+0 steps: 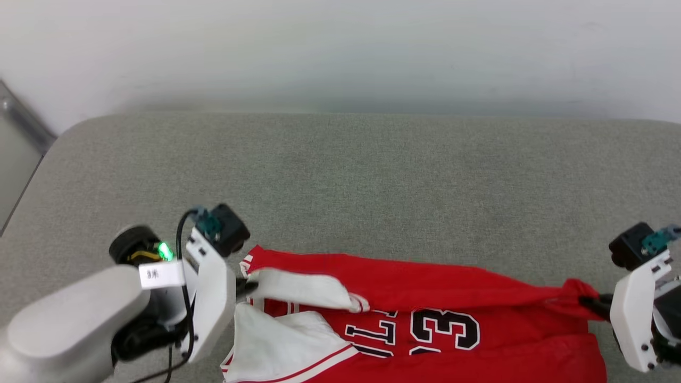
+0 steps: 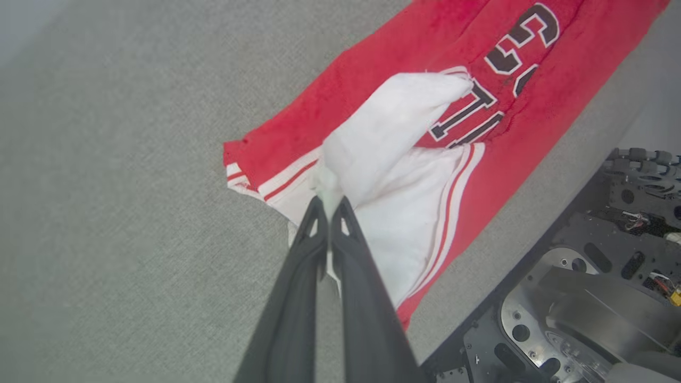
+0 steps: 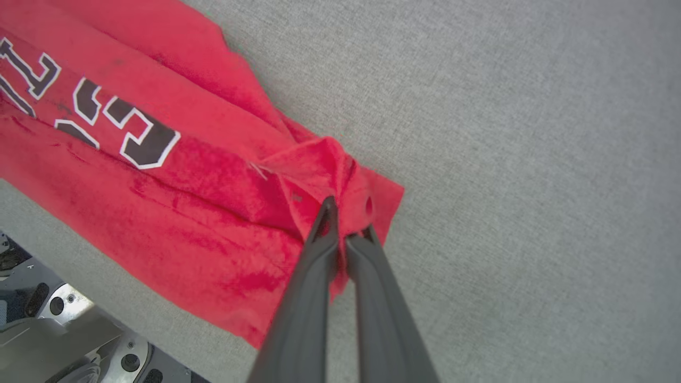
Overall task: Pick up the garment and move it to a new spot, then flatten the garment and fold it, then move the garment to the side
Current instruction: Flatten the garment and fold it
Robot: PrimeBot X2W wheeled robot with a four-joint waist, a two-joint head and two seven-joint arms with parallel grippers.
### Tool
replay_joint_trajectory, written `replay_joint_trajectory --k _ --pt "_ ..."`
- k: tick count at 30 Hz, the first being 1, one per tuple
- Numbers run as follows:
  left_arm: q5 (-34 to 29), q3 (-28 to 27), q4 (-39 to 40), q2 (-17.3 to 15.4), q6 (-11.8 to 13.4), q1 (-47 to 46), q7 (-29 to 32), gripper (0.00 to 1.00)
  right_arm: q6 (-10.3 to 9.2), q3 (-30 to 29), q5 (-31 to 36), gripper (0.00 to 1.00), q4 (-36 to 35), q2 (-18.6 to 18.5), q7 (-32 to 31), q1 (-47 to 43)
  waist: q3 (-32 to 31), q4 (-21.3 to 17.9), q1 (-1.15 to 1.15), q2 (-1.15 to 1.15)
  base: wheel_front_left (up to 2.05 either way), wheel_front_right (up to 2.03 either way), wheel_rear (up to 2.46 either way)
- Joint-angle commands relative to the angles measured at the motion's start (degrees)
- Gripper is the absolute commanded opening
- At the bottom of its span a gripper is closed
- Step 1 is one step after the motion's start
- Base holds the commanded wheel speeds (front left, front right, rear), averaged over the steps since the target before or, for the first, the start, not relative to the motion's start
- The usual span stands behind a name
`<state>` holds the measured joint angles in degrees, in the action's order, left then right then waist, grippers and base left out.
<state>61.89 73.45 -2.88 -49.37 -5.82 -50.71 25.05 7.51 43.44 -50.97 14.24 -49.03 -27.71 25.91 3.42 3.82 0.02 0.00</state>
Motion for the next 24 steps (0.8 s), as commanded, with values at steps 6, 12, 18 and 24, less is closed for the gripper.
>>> replay_joint_trajectory --k 6,12,18,24 --pt "-0.5 -0.1 2.6 -1.7 2.4 8.4 0.1 0.0 -0.04 -1.4 0.3 0.0 -0.6 0.6 1.5 -5.7 0.2 0.0 -0.02 0.0 0.0 0.0 0.0" --pt "-1.2 -0.1 -0.2 -0.3 2.9 14.3 -0.6 0.0 -0.04 -1.3 2.1 0.0 0.6 3.0 1.7 -7.9 2.5 -0.5 -0.02 0.0 0.0 0.0 0.0" --pt "-1.1 -0.8 -3.9 1.8 3.0 16.5 -3.8 0.6 -0.04 -0.4 2.9 0.46 2.5 5.3 2.4 -8.9 2.8 -0.5 -0.02 0.0 0.0 0.0 0.0" --pt "-3.9 -3.4 -2.0 1.1 6.3 17.3 -11.9 1.0 -0.03 -3.6 2.9 1.0 -1.6 1.9 6.0 -10.2 0.1 -0.2 -0.02 0.0 0.0 0.0 0.0"
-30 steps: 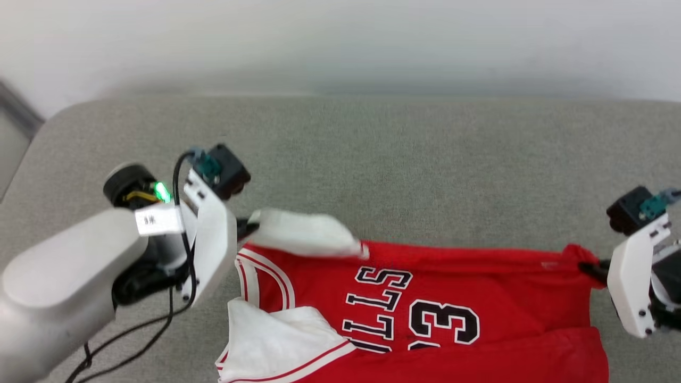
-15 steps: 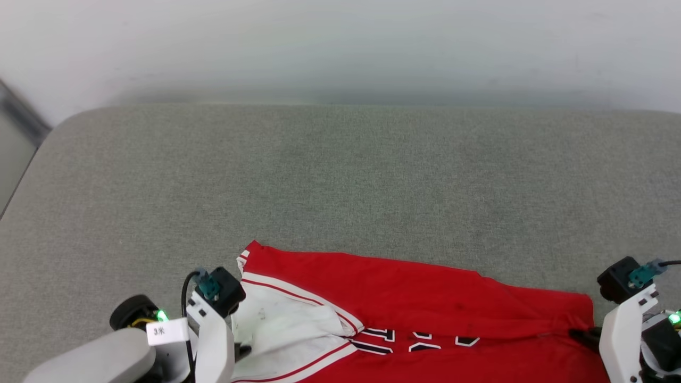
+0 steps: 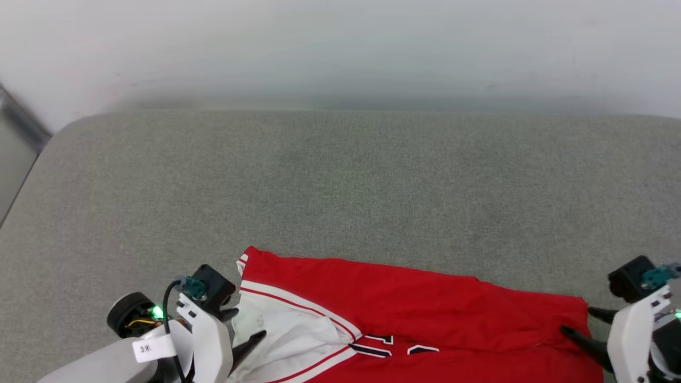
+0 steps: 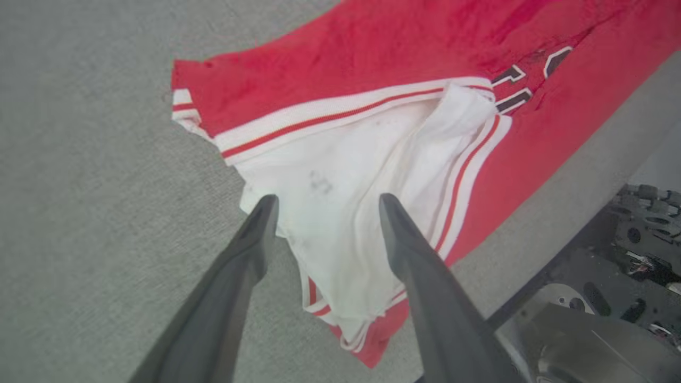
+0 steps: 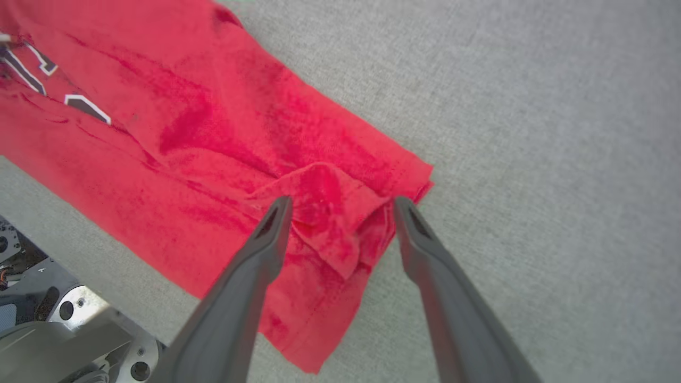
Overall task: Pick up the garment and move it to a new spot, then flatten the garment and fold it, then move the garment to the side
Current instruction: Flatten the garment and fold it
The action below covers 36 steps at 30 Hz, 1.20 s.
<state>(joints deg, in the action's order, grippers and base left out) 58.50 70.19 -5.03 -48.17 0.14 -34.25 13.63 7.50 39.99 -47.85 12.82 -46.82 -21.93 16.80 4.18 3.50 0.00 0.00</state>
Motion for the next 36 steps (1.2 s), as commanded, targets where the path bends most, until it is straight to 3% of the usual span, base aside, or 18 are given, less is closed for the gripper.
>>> replay_joint_trajectory --k 1,5,9,15,22,27,36 --pt "-1.4 -0.4 0.4 -0.5 1.4 1.3 -1.9 1.0 -0.02 -1.0 -0.3 1.0 -1.4 -1.0 0.6 -1.5 -1.2 0.1 0.0 0.0 0.0 0.0 0.0" --pt "-3.7 -3.3 1.7 -0.1 6.9 2.4 -9.9 1.0 -0.03 -6.5 -2.0 1.0 -5.1 -3.7 1.5 -3.9 -2.6 0.2 0.0 0.0 0.0 0.0 0.0" --pt "-5.8 -6.1 1.2 1.0 12.4 4.3 -18.6 1.0 -0.02 -13.9 -3.9 1.0 -5.5 -3.8 2.4 -6.3 -3.0 0.1 0.0 0.0 0.0 0.0 0.0" --pt "-8.3 -10.1 -1.1 3.5 19.3 7.2 -27.5 1.0 -0.02 -22.3 -9.0 1.0 -1.6 -0.1 1.1 -10.3 -2.4 0.6 0.0 0.0 0.0 0.0 0.0" --pt "-15.7 -19.9 0.0 8.4 25.4 12.5 -28.9 1.0 -0.02 -25.9 -13.6 1.0 3.5 5.4 -2.1 -13.1 -0.9 1.5 0.0 0.0 0.0 0.0 0.0" --pt "-23.7 -29.4 1.8 13.0 26.3 18.4 -28.9 1.0 -0.02 -25.0 -14.4 1.0 5.8 8.6 -4.6 -13.2 0.4 2.3 0.0 0.0 0.0 0.0 0.0" --pt "-35.9 -44.0 2.8 23.2 21.9 27.4 -28.9 1.0 -0.01 -20.4 -17.1 1.0 7.4 14.6 -9.3 -13.6 1.6 3.3 0.0 0.0 0.0 0.0 0.0"
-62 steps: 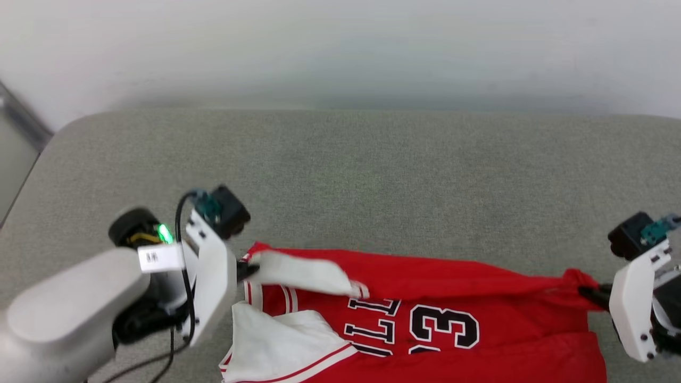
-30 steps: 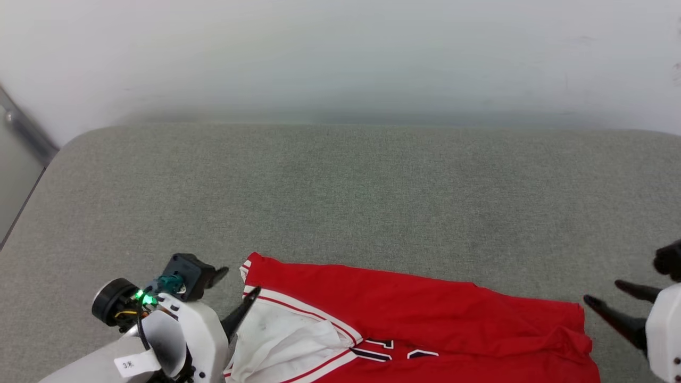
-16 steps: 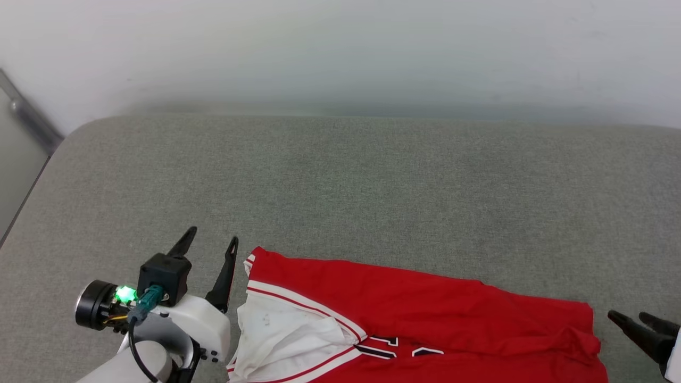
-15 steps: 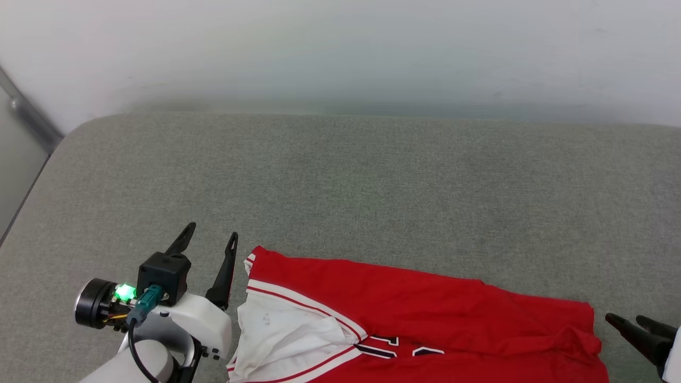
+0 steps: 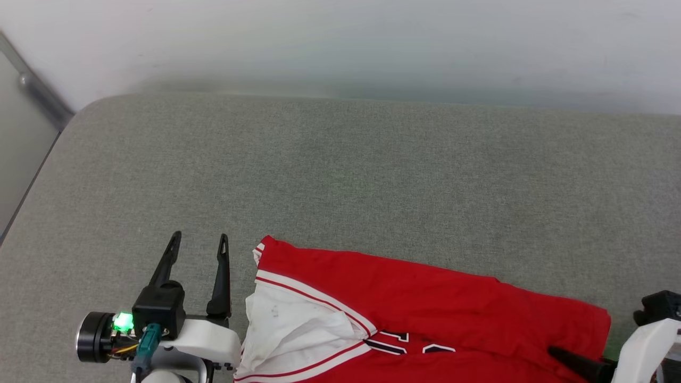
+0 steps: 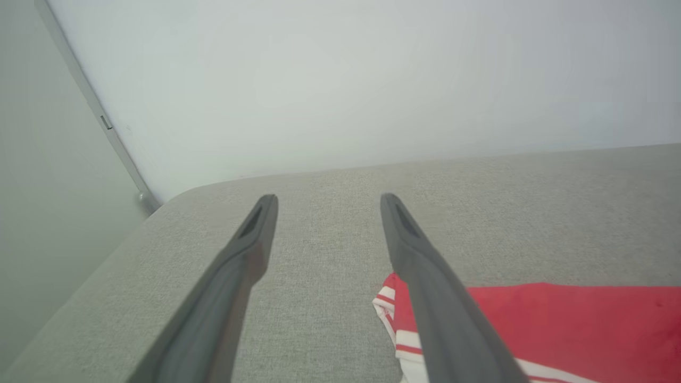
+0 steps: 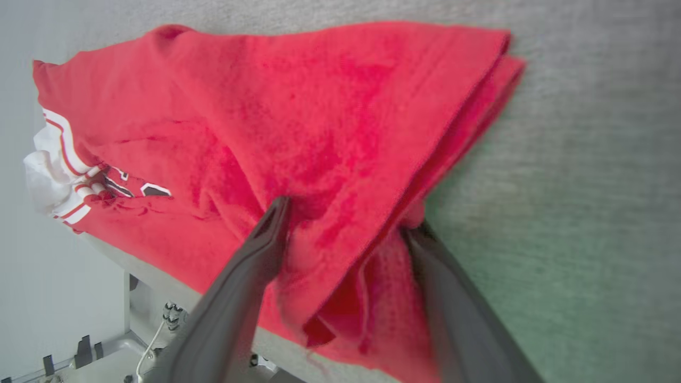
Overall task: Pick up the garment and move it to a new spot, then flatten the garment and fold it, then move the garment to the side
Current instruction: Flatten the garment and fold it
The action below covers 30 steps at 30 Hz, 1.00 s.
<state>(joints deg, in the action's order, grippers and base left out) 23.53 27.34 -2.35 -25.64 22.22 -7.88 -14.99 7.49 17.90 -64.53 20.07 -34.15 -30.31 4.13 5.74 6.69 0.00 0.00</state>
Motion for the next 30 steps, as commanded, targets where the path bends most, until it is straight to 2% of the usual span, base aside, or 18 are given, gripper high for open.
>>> replay_joint_trajectory --k 1,7,8,9,10,14,21,24,25,27,30 --pt "-2.4 -2.3 0.2 1.7 -0.7 1.8 -0.2 1.0 -0.01 2.0 -0.6 1.0 0.0 2.2 -1.1 -0.9 0.1 0.1 0.0 0.0 0.0 0.0 0.0" --pt "-8.5 -9.4 0.8 7.2 -4.1 5.3 -0.2 1.0 -0.01 3.5 -1.4 1.0 -0.1 3.0 -1.2 0.3 0.4 0.1 0.0 0.0 0.0 0.0 0.0" --pt "-9.3 -10.4 0.8 8.0 -4.7 5.7 -0.2 1.0 -0.02 3.6 -1.3 0.58 0.0 2.8 -0.8 0.6 0.4 0.2 0.0 0.0 0.0 0.0 0.0" --pt "-10.0 -11.4 0.7 8.6 -5.4 5.9 -0.2 1.0 -0.02 3.7 -1.0 0.13 0.0 2.6 -0.4 0.9 0.4 0.2 0.0 0.0 0.0 0.0 0.0" --pt "-10.7 -12.2 0.6 9.3 -6.1 6.3 -0.2 1.0 -0.02 3.8 -0.9 0.0 0.0 2.3 -0.1 1.1 0.3 0.2 0.0 0.0 0.0 0.0 0.0" --pt "-13.3 -15.3 0.2 11.4 -8.5 7.5 -0.2 1.0 -0.02 2.8 -0.6 0.0 0.6 0.5 2.2 1.9 -0.4 0.0 0.0 0.0 0.0 0.0 0.0" --pt "-16.6 -18.8 -0.2 13.9 -12.1 9.2 -0.2 1.0 -0.03 0.3 -0.7 0.0 1.5 -4.8 4.8 1.5 -2.4 -0.2 0.0 0.0 0.0 0.0 0.0" --pt "-17.3 -19.5 -0.3 14.5 -12.9 9.7 -0.2 1.0 -0.03 -0.4 -0.4 0.0 1.8 -6.5 5.2 0.8 -2.9 -0.3 0.0 0.0 0.0 0.0 0.0" --pt "-18.0 -20.1 -0.2 14.9 -13.6 10.1 -0.2 1.0 -0.02 -0.5 0.5 0.0 1.8 -8.2 5.3 0.2 -3.4 -0.6 0.0 0.0 0.0 0.0 0.0" --pt "-18.3 -20.4 -0.3 15.0 -13.9 10.3 -0.2 1.0 -0.02 -0.5 0.5 0.0 1.4 -8.8 5.1 0.0 -3.7 -0.7 0.0 0.0 0.0 0.0 0.0" --pt "-19.0 -21.3 -0.3 15.5 -14.6 11.1 -0.2 1.0 -0.01 -0.4 -0.1 0.0 -1.7 -10.2 4.0 -0.8 -4.4 -1.0 0.0 0.0 0.0 0.0 0.0"
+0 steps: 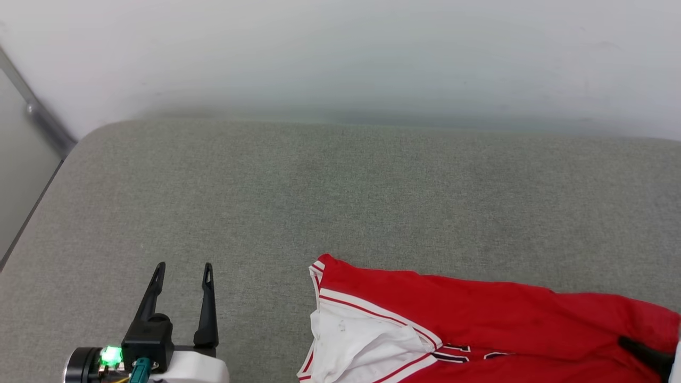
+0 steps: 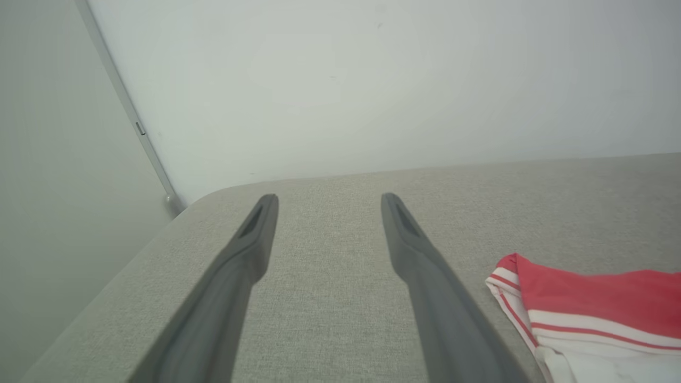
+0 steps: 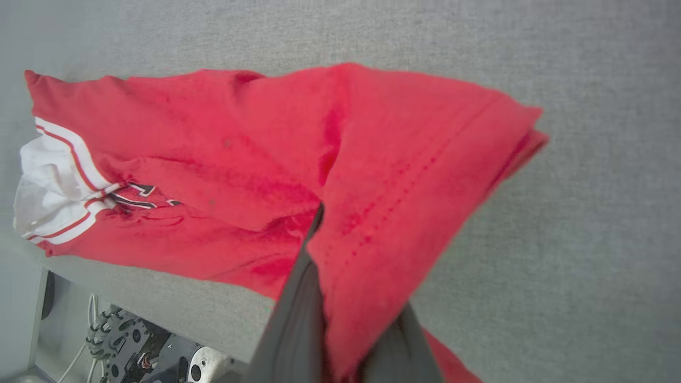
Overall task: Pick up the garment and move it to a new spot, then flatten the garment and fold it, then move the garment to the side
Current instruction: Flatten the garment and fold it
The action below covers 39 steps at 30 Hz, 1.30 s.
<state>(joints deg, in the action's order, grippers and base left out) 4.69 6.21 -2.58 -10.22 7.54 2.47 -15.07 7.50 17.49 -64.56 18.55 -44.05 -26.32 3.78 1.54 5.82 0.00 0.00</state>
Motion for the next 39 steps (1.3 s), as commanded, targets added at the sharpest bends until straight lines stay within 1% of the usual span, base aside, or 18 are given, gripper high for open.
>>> replay_joint_trajectory --k 1,6,11,14,18,24,27,29,34,39 --pt "-0.4 -0.5 0.0 0.3 -0.2 1.0 -0.1 1.0 -0.02 0.1 -0.5 0.0 -1.7 -0.6 -0.5 -0.9 -0.4 -0.3 0.0 0.0 0.0 0.0 0.0" --pt "-1.4 -1.3 0.2 1.1 -1.1 2.0 -0.1 1.0 -0.02 0.6 -3.0 0.0 -11.9 -0.4 -3.9 -2.2 -1.2 -0.7 0.0 0.0 0.0 0.0 0.0" --pt "-2.0 -1.6 0.3 1.8 -2.1 1.5 -0.1 1.0 -0.02 2.1 -3.5 0.0 -21.1 2.6 -7.6 0.0 -0.6 -0.6 0.0 0.0 0.0 0.0 0.0" --pt "-2.4 -1.6 0.2 2.2 -2.7 0.4 -0.1 1.0 -0.02 4.4 -2.0 0.0 -24.3 5.0 -10.3 2.6 0.3 -0.1 0.0 0.0 0.0 0.0 0.0" --pt "-2.7 -1.6 0.0 2.6 -3.6 -0.9 -0.1 1.0 -0.02 8.4 -0.4 0.0 -25.4 8.8 -14.3 7.8 1.7 0.7 0.0 0.0 0.0 0.0 0.0" --pt "-3.1 -1.4 -0.3 3.2 -4.5 -2.5 -0.1 1.0 -0.02 16.7 3.2 0.0 -22.6 15.7 -17.8 17.5 3.7 2.0 0.0 0.0 0.0 0.0 0.0" --pt "-3.2 -1.3 -0.4 3.5 -4.9 -3.3 -0.1 1.0 -0.02 21.3 5.5 0.0 -19.2 19.1 -17.6 22.0 4.5 2.5 0.0 0.0 0.0 0.0 0.0" --pt "-3.3 -1.2 -0.5 3.8 -5.1 -3.9 -0.1 1.0 -0.02 24.4 7.3 0.0 -16.4 20.7 -17.2 25.0 5.2 3.0 0.0 0.0 0.0 0.0 0.0" --pt "-3.5 -0.9 -0.7 4.4 -5.5 -5.1 -0.1 1.0 -0.02 31.9 10.4 0.0 -9.0 23.3 -14.8 30.7 6.7 4.1 0.0 0.0 0.0 0.0 0.0" --pt "-3.5 -0.9 -0.9 4.8 -5.8 -5.9 -0.1 1.0 -0.02 39.1 12.1 0.0 -2.7 23.9 -11.9 33.7 7.9 4.9 0.0 0.0 0.0 0.0 0.0"
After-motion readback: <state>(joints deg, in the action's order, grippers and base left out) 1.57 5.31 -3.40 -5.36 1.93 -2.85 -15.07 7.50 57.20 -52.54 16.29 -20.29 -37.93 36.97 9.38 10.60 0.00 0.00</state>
